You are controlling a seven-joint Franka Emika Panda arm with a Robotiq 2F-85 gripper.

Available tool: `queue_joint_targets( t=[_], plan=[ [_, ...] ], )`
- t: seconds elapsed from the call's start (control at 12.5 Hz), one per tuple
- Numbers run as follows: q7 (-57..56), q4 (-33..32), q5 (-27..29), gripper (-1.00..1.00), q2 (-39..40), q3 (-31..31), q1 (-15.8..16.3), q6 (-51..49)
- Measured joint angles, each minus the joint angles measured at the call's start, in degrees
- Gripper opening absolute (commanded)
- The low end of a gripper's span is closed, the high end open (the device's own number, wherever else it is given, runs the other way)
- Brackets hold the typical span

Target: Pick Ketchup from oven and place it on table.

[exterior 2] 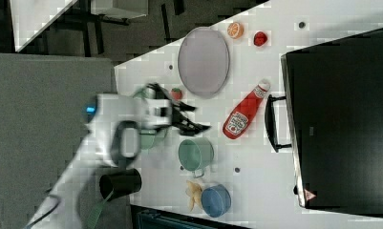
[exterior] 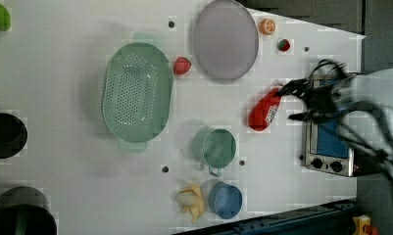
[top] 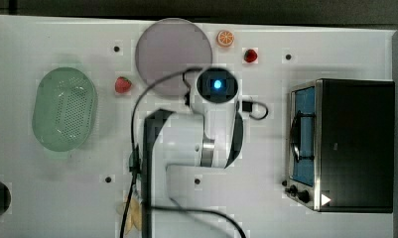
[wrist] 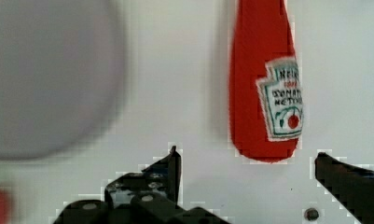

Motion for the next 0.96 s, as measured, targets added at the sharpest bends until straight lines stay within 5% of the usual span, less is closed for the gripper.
queue_joint_targets(
  t=[0.56,0.96],
  plan=[
    [0.05,24.17,-0.09,1.0,-10.7,-0.4,-0.97,-22.21],
    [0.34,29.43,0.23,1.0,-8.39,-1.13,-1.38,-33.73]
  ],
)
